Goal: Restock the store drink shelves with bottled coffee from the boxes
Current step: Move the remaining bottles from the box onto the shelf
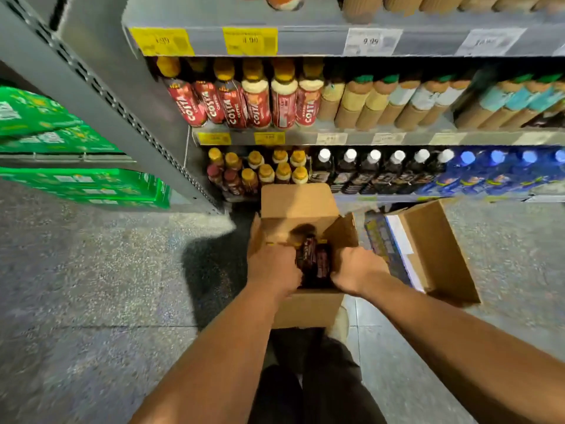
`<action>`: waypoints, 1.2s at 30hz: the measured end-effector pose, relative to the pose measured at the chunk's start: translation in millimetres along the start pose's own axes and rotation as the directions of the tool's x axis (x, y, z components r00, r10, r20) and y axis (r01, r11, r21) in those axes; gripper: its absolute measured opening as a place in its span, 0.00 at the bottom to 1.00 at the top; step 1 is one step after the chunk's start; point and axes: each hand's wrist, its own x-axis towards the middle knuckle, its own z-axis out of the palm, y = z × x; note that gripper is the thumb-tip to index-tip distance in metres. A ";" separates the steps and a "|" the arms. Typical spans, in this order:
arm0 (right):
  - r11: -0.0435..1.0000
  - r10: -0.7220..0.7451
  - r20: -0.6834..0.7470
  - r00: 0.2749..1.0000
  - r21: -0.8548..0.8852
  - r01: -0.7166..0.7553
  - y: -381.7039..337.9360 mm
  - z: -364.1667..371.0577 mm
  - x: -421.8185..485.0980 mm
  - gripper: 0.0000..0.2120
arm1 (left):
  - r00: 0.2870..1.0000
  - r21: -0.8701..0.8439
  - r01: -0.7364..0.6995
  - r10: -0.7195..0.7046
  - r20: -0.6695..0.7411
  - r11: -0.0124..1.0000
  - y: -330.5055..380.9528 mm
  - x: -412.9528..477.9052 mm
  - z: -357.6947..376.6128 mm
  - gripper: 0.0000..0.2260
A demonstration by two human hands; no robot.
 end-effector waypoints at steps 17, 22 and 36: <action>0.802 0.230 0.241 0.943 0.502 -0.324 56.1 185.4 219.3 0.08 | 0.933 -0.506 0.354 -0.259 0.250 0.786 -33.5 175.9 219.2 0.11; 0.587 0.369 0.348 0.862 0.631 -0.506 64.3 237.8 292.4 0.21 | 0.901 -0.597 0.434 -0.322 0.291 0.675 -44.8 245.6 285.3 0.14; 0.226 0.359 0.451 0.817 0.807 -0.545 86.8 305.1 363.0 0.29 | 0.874 -0.777 0.485 -0.251 0.416 0.402 -51.7 329.5 360.6 0.23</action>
